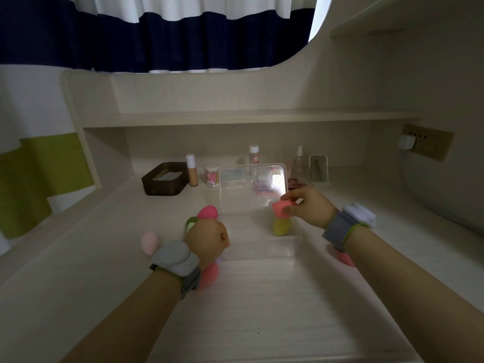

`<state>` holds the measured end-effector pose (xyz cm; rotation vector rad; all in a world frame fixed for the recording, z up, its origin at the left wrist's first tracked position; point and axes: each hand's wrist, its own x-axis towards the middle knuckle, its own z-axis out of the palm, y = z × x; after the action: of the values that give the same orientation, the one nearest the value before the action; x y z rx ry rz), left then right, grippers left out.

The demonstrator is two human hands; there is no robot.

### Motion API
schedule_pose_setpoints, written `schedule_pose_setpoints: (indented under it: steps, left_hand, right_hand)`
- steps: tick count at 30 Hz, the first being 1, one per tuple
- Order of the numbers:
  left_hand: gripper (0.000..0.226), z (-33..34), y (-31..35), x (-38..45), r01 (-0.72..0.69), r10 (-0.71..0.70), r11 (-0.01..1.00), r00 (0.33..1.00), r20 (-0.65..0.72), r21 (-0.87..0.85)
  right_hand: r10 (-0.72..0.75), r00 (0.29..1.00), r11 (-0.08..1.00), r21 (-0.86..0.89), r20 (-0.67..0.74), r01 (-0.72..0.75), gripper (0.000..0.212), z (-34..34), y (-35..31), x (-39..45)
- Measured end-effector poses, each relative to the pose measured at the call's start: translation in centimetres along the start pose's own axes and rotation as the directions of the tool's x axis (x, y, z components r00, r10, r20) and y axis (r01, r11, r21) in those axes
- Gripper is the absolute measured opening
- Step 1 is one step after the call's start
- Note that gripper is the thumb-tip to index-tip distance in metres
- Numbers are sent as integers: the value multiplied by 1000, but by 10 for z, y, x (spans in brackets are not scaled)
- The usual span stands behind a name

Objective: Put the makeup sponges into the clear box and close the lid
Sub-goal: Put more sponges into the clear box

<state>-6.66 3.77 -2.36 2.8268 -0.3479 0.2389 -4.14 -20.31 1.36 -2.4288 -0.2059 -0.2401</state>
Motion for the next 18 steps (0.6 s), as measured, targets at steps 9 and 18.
schedule_pose_setpoints:
  steps: [9, 18]
  left_hand:
    - [22, -3, 5, -2, -5, 5, 1000, 1000, 2, 16]
    - [43, -4, 4, -4, -5, 5, 1000, 1000, 17, -11]
  right_hand:
    - [-15, 992, 967, -252, 126, 47, 31, 8, -6, -5]
    - [-19, 979, 928, -361, 202, 92, 29, 10, -12, -8]
